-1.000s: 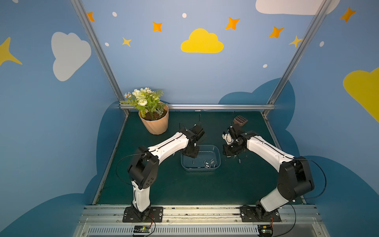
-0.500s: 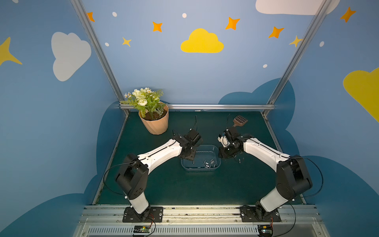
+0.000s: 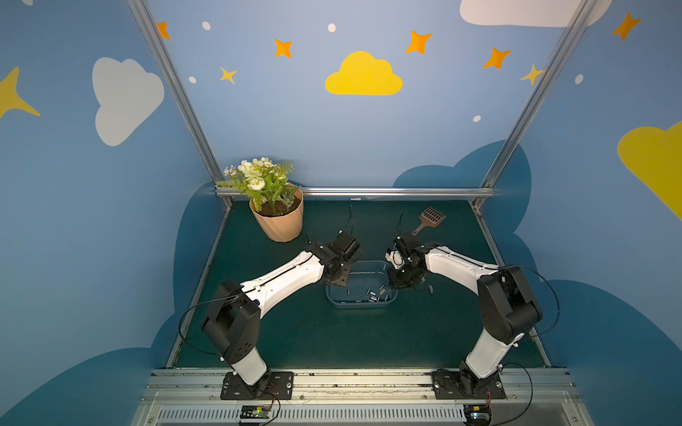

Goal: Take out the socket from the storage box
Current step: Adjust the storage box at the center of the board.

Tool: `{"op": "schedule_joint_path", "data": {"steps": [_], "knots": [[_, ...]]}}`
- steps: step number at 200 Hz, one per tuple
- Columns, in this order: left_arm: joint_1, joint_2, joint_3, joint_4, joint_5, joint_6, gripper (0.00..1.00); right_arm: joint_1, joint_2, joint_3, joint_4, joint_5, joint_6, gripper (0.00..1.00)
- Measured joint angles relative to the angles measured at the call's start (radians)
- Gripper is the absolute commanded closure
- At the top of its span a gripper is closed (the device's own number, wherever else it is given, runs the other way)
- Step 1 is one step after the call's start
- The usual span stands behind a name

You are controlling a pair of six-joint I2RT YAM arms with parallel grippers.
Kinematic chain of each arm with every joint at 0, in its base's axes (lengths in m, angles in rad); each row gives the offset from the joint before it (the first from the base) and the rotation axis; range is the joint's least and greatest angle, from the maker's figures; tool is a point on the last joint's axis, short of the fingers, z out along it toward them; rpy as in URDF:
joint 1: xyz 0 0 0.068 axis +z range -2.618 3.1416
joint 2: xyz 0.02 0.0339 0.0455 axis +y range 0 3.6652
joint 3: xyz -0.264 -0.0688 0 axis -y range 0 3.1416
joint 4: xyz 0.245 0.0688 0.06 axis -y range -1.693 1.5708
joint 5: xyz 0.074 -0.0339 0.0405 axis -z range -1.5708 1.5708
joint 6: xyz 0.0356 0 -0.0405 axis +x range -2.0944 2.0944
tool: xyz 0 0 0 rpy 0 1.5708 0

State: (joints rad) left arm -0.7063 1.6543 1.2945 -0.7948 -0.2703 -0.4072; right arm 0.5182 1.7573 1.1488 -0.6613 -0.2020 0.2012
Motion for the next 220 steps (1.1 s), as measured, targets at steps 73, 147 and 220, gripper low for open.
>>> {"op": "schedule_joint_path", "data": {"steps": [73,147,220], "knots": [[0.011,-0.003,0.01,-0.107,-0.008,-0.008,0.49,0.0,0.087,0.202,-0.197,0.0,-0.027,0.95],[0.037,-0.035,0.088,-0.177,-0.008,0.026,0.49,-0.024,0.205,0.385,-0.475,-0.089,-0.08,1.0],[0.129,-0.006,0.173,-0.173,0.052,0.134,0.49,-0.058,0.277,0.447,-0.69,-0.173,-0.066,1.0]]}}
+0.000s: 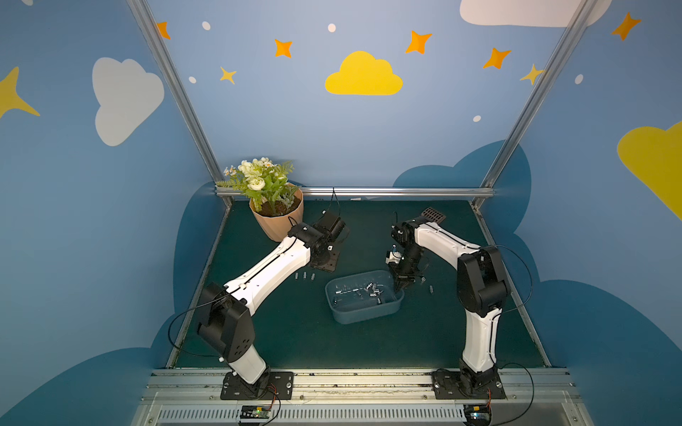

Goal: Take out the socket from the storage box
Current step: Adjust the storage box at the center of the board.

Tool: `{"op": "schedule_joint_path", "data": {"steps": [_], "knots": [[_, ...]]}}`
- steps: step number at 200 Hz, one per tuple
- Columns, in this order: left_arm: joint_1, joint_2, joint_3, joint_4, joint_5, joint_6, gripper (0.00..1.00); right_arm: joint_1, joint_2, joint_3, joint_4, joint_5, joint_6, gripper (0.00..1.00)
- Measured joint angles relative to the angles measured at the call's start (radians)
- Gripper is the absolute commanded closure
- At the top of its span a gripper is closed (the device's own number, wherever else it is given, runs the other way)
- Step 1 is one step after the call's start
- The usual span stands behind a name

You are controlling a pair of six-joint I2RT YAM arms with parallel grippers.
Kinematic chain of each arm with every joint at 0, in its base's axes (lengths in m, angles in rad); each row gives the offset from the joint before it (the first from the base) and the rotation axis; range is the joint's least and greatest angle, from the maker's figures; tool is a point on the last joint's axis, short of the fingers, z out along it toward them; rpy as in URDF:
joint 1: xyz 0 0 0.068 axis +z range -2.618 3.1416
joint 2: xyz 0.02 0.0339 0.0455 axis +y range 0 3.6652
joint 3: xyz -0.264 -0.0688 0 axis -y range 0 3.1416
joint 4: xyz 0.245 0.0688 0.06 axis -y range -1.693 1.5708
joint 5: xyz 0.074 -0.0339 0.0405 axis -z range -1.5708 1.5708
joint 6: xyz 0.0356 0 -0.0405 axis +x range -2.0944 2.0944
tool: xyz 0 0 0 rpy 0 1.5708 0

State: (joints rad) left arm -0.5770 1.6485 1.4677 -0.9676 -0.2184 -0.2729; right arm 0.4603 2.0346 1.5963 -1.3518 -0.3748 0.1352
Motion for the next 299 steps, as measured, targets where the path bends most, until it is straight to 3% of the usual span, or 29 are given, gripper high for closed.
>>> {"op": "schedule_joint_path", "data": {"steps": [146,228,299], "knots": [[0.008,0.026,-0.004,0.035,0.047,0.027,0.49,-0.022,0.044,0.041,0.013,0.021,0.067,0.97],[0.01,0.052,-0.005,0.038,0.063,0.012,0.49,-0.027,0.029,-0.036,0.126,0.056,0.106,0.71],[0.014,0.064,0.0,0.042,0.067,-0.004,0.49,-0.027,-0.051,-0.048,0.18,0.063,0.119,0.61]]}}
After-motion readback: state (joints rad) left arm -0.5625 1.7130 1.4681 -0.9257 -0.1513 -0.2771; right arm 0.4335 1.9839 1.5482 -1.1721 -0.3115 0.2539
